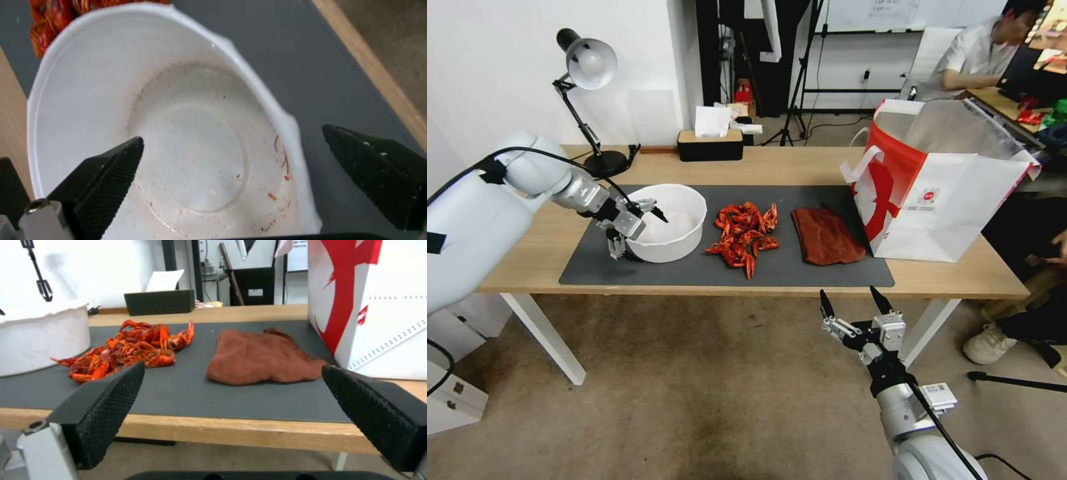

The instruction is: Sweep shrimp from table into container with towel, then put container into takeout bag.

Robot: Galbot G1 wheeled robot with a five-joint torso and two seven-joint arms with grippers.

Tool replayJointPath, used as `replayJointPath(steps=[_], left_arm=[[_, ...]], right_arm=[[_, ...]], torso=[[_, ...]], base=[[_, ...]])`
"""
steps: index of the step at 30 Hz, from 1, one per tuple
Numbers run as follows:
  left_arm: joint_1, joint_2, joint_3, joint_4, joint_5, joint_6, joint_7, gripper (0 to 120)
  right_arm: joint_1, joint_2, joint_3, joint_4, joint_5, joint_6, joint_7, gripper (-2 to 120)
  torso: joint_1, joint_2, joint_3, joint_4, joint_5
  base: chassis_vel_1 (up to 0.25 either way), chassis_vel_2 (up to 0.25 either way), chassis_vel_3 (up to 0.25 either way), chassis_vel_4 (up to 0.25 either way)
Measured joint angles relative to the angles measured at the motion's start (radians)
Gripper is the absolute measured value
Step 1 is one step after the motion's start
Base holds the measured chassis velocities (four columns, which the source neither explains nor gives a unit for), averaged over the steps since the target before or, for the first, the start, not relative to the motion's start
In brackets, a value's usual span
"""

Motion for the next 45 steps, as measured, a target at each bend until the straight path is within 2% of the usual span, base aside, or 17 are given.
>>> replayJointPath(steps=[6,9,12,15,16,18,22,24,25,29,30,33,34,40,43,44,45], left_arm=[[-0.008,-0.01,0.006,0.034,0.017,-0.007,0.029,100],[-0.002,-0.014,0.004,0.028,0.033,-0.018,0.052,87],[0.001,-0.016,0.004,0.025,0.04,-0.019,0.052,82],[0.004,-0.021,0.003,0.027,0.059,-0.024,0.049,67],[0.004,-0.021,0.003,0.027,0.059,-0.024,0.049,67],[0.003,-0.021,0.003,0.029,0.063,-0.025,0.05,53],[-0.001,-0.019,0.007,0.03,0.065,-0.027,0.053,45],[-0.003,-0.019,0.015,0.03,0.056,-0.026,0.08,34],[-0.003,-0.019,0.015,0.03,0.056,-0.026,0.08,34],[0.001,-0.021,0.017,0.022,0.064,-0.027,0.097,14],[0.001,-0.021,0.017,0.022,0.064,-0.027,0.097,14],[0.004,-0.019,0.016,0.018,0.066,-0.03,0.101,4],[0.008,-0.017,0.01,0.017,0.064,-0.033,0.109,0],[0.029,0.01,-0.028,-0.003,0.052,-0.053,0.118,0],[0.072,0.037,-0.102,-0.028,0.053,-0.102,0.118,0],[0.072,0.037,-0.102,-0.028,0.053,-0.102,0.118,0],[0.101,0.049,-0.141,-0.048,0.054,-0.122,0.117,0]], right_arm=[[0.002,-0.003,0.006,-0.004,0.0,0.002,0.003,100],[0.005,0.0,0.004,-0.01,0.0,0.005,0.008,100],[0.008,0.0,0.003,-0.012,0.0,0.005,0.01,100],[0.008,0.0,0.002,-0.014,0.0,0.005,0.012,100],[0.008,0.0,0.002,-0.014,0.0,0.005,0.012,100],[0.003,0.001,0.003,-0.014,0.0,0.005,0.013,100],[0.0,0.002,0.003,-0.014,0.0,0.005,0.013,100],[-0.003,0.004,0.003,-0.014,-0.011,0.005,0.004,100],[-0.003,0.004,0.003,-0.014,-0.011,0.005,0.004,100],[-0.006,0.008,0.005,-0.013,-0.039,0.005,-0.009,100],[-0.006,0.008,0.005,-0.013,-0.039,0.005,-0.009,100],[-0.012,0.01,0.005,-0.011,-0.045,0.005,-0.019,100],[-0.015,0.011,0.004,-0.011,-0.048,0.005,-0.024,100],[-0.018,0.011,0.001,-0.011,-0.051,0.005,-0.033,100],[-0.017,0.007,-0.001,-0.011,-0.048,0.005,-0.034,100],[-0.017,0.007,-0.001,-0.011,-0.048,0.005,-0.034,100],[-0.017,0.006,-0.001,-0.011,-0.047,0.005,-0.034,100]], torso=[[0.0,0.0,0.0,0.0001,0.0],[0.0,0.0,0.0,0.0001,-0.0001],[0.0,0.0,0.0,0.0,-0.0001],[0.0,0.0,0.0,0.0001,-0.0001],[0.0,0.0,0.0,0.0001,-0.0001],[0.0,0.0,0.0,0.0001,-0.0001],[0.0,0.0,0.0,0.0,-0.0001],[0.0,0.0,0.0,0.0,-0.0001],[0.0,0.0,0.0,0.0,-0.0001],[0.0,0.0,0.0,0.0,0.0],[0.0,0.0,0.0,0.0,0.0],[0.0,0.0,0.0,-0.0001,-0.0001],[0.0,0.0,0.0,-0.0001,-0.0001],[0.0,0.0,0.0,0.0,-0.0001],[0.0,0.0,0.0,0.0,-0.0001],[0.0,0.0,0.0,0.0,-0.0001],[0.0,0.0,0.0,0.0,0.0]], base=[[0.0,0.0,0.0,0.0],[0.0,0.0,0.0,0.0],[0.0,0.0,0.0,0.0],[0.0,0.0,0.0,0.0],[0.0,0.0,0.0,0.0],[0.0,0.0,0.0,0.0],[0.0,0.0,0.0,0.0],[0.0,0.0,0.0,0.0],[0.0,0.0,0.0,0.0],[0.0,0.0,0.0,0.0],[0.0,0.0,0.0,0.0],[0.0,0.0,0.0,0.0],[0.0,0.0,0.0,0.0],[0.0,0.0,0.0,0.0],[0.0,0.0,0.0,0.0],[0.0,0.0,0.0,0.0],[0.0,0.0,0.0,0.0]])
